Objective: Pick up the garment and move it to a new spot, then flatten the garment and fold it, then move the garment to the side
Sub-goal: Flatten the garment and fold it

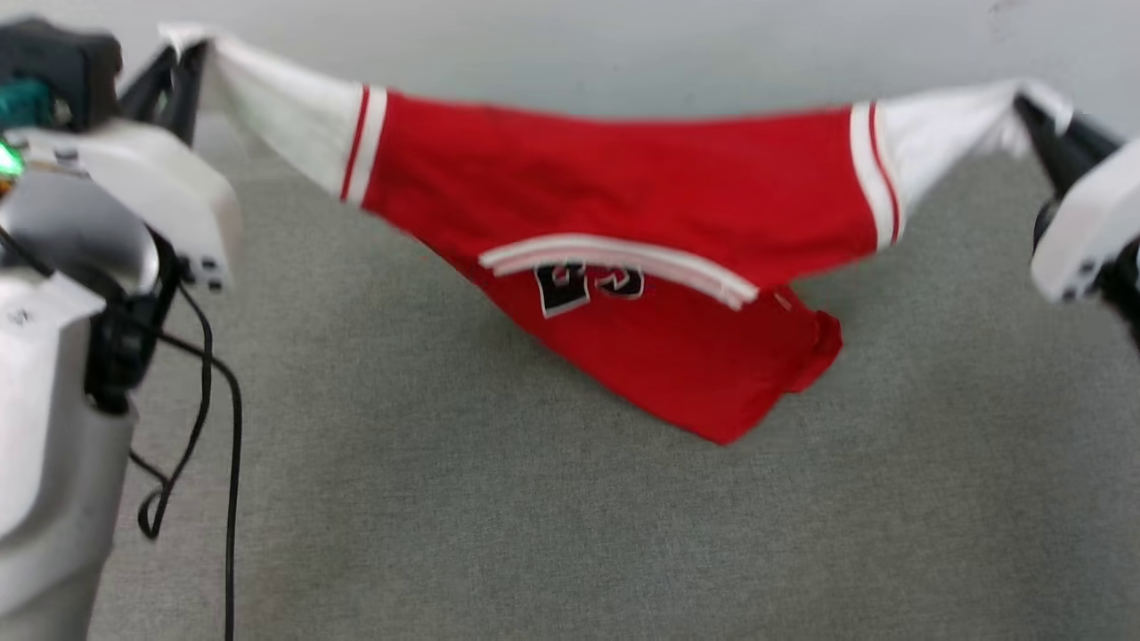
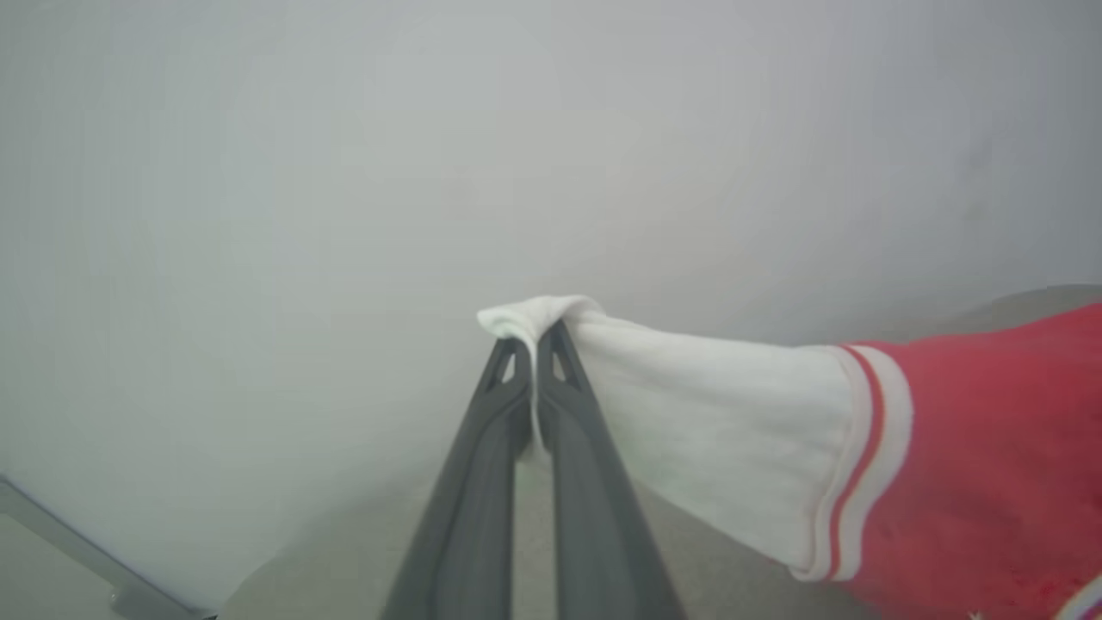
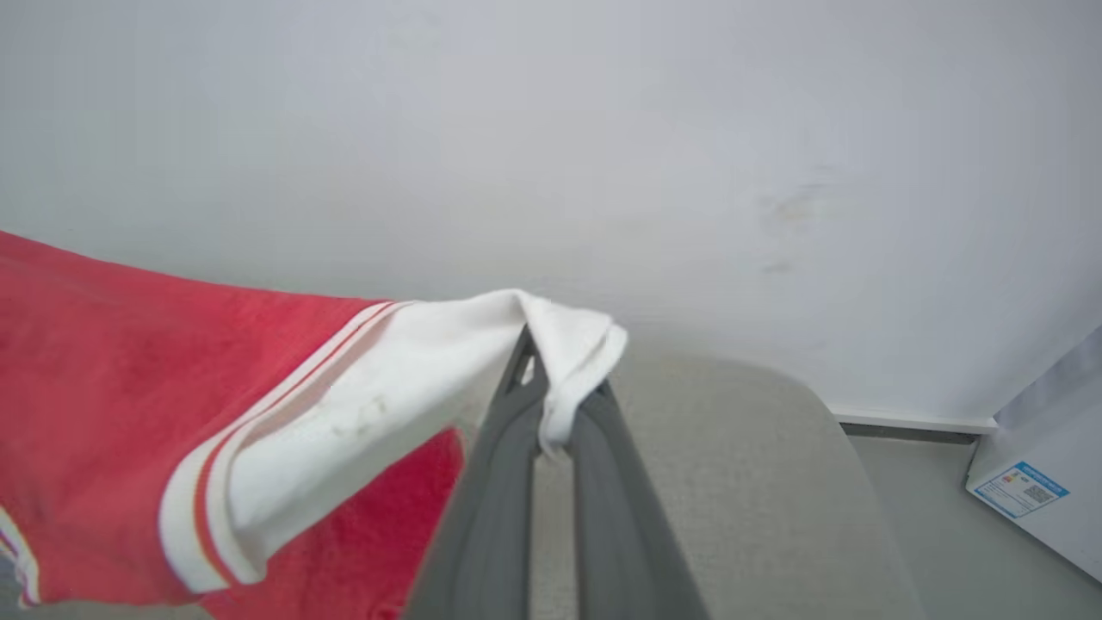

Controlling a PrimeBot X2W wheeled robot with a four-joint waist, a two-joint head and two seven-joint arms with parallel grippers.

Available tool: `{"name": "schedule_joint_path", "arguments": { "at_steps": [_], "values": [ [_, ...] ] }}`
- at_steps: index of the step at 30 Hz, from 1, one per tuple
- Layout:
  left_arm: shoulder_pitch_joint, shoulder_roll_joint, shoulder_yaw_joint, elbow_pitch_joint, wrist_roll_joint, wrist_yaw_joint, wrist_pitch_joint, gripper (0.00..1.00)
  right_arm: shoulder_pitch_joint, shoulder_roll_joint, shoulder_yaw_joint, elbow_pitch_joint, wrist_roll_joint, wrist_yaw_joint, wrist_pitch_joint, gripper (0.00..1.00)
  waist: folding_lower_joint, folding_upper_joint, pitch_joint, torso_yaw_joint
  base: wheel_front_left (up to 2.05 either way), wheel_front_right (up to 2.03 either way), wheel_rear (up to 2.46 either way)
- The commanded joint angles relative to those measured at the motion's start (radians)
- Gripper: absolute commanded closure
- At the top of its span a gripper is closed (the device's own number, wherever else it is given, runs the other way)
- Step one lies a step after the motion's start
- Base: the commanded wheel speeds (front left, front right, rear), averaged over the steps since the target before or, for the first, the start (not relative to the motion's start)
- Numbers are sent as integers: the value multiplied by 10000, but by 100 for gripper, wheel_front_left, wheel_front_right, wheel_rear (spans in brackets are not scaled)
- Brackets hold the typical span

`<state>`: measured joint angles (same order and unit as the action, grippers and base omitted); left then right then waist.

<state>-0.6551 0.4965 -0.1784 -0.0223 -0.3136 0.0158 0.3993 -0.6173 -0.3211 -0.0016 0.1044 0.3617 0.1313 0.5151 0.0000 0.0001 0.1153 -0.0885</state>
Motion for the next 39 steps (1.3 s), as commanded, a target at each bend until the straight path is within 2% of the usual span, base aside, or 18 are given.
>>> {"name": "schedule_joint_path", "arguments": {
  "at_steps": [1, 10, 17, 22, 27, 30, 39],
  "values": [
    [-444, -26, -28, 140, 101, -52, -127, 100, -506, 20, 19, 172, -71, -10, -61, 100, 0, -1, 334, -10, 0, 0, 0],
    [-4361, -309, -315, 2263, 647, -504, -1452, 100, -4810, 28, 348, 2203, 20, -10, -965, 100, 0, -1, 2158, 110, 0, 0, 0],
    [-6867, -548, -454, 4376, 1177, -391, -2866, 100, -7514, 114, 538, 3989, -271, -10, -2121, 100, 0, -1, 2937, 211, 0, 0, 0],
    [-8426, -567, -428, 5606, 1336, -323, -3475, 100, -9128, 109, 674, 4983, -488, -10, -2760, 100, 0, -1, 3439, 251, 0, 0, 0],
    [-9551, -574, -470, 6568, 1380, -419, -3822, 100, -10140, 176, 975, 5829, -524, -10, -3119, 100, 0, -1, 4004, 285, 0, 0, 0],
    [-9797, -765, -502, 7019, 1259, -429, -3852, 100, -10490, 231, 1186, 6386, -427, -10, -3281, 100, 0, -1, 4400, 347, 0, 0, 0],
    [-8845, -1196, -273, 8257, 550, -540, -4230, 100, -10124, 571, 1976, 7962, 274, -10, -3963, 100, 0, -1, 5024, 454, 0, 0, 0]
  ]
}}
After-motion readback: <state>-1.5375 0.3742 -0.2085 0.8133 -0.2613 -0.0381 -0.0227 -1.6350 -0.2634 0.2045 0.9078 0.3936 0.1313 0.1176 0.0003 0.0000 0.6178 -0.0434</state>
